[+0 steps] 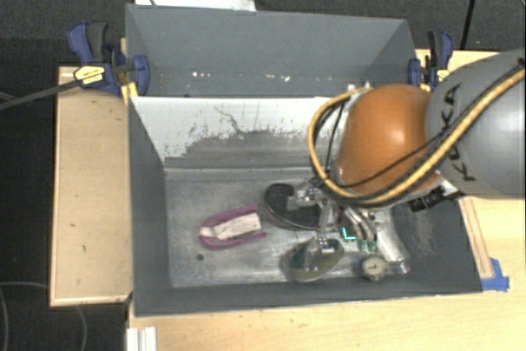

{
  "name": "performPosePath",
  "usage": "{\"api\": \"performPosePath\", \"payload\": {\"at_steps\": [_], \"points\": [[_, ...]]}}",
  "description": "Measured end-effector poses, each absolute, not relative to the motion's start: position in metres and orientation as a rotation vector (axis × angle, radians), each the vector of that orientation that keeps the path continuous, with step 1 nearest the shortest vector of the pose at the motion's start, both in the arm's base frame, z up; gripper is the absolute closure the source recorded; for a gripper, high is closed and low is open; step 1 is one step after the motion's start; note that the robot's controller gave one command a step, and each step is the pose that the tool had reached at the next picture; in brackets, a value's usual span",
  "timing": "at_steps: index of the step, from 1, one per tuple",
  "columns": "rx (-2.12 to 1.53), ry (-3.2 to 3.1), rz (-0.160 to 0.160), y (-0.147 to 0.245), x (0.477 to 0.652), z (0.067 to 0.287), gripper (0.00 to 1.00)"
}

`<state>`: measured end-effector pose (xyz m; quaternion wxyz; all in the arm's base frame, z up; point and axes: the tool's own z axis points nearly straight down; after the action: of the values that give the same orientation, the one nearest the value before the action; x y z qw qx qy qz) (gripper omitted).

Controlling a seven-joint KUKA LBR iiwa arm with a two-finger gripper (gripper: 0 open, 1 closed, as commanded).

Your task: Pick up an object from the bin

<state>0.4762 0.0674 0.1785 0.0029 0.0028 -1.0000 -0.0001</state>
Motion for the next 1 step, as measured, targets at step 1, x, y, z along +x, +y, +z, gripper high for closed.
{"api": "performPosePath", "payload": {"at_steps": [1], "points": [[0.11,-3.156,-0.001,0.0295,0.5318,0.0958,0.0]]}}
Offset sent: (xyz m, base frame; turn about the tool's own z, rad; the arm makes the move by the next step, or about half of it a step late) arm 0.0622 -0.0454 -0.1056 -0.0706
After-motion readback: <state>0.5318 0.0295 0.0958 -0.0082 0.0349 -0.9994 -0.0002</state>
